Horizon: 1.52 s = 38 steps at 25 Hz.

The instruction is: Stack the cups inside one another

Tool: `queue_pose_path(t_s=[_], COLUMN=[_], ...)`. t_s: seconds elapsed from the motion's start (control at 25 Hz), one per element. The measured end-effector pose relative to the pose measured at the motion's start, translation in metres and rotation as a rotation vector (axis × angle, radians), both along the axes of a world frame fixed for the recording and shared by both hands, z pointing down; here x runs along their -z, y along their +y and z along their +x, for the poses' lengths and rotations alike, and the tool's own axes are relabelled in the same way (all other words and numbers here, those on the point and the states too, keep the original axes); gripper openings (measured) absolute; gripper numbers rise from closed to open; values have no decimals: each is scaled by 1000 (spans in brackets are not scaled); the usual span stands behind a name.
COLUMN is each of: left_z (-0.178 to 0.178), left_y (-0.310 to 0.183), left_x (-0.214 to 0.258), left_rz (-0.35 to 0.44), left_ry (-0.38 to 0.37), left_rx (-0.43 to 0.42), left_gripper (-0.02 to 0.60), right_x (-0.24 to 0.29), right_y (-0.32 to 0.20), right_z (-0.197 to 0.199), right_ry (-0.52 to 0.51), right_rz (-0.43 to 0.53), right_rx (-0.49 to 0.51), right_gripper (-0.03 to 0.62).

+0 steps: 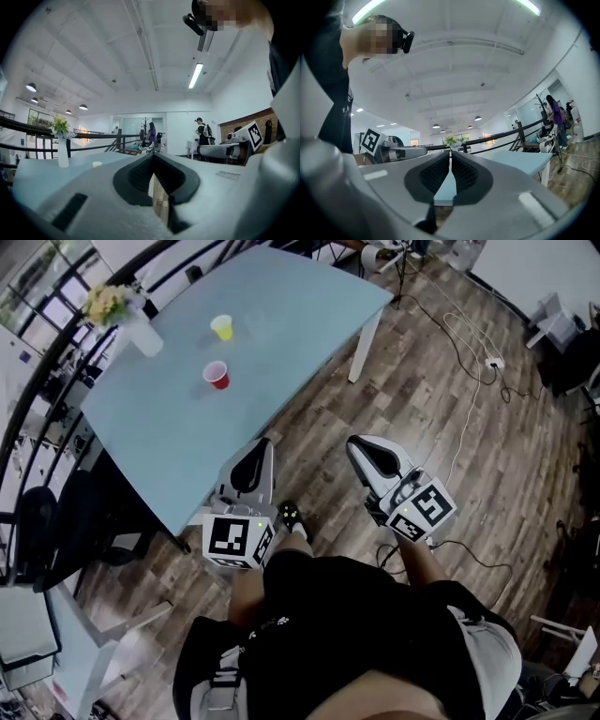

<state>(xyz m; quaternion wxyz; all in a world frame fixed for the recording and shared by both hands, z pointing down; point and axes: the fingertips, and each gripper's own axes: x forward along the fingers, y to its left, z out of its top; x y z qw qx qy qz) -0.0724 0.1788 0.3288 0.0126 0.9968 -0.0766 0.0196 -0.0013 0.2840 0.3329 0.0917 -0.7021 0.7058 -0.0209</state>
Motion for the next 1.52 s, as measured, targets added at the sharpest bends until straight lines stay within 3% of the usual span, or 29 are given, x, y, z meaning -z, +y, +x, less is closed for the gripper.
queue_pose_path(t_s=[0.44, 0.92, 1.2, 1.52], left_z=[43, 36, 27, 36], left_y=[-96, -183, -215, -243], left_x=[14, 9, 1, -6], left_rz=[14, 19, 10, 4], left_ry=[3, -1, -20, -43], left_rx=[-1, 46, 104, 208], left_gripper=[-12, -12, -12, -12], right_x=[14, 13, 2, -6], right_y=[-101, -195, -235, -275], right_z=[40, 50, 52, 90], right_ry=[8, 20, -4, -18], right_rz=[-25, -37, -56, -57], right_rx=[10, 35, 78, 125], right_gripper=[17, 23, 34, 44])
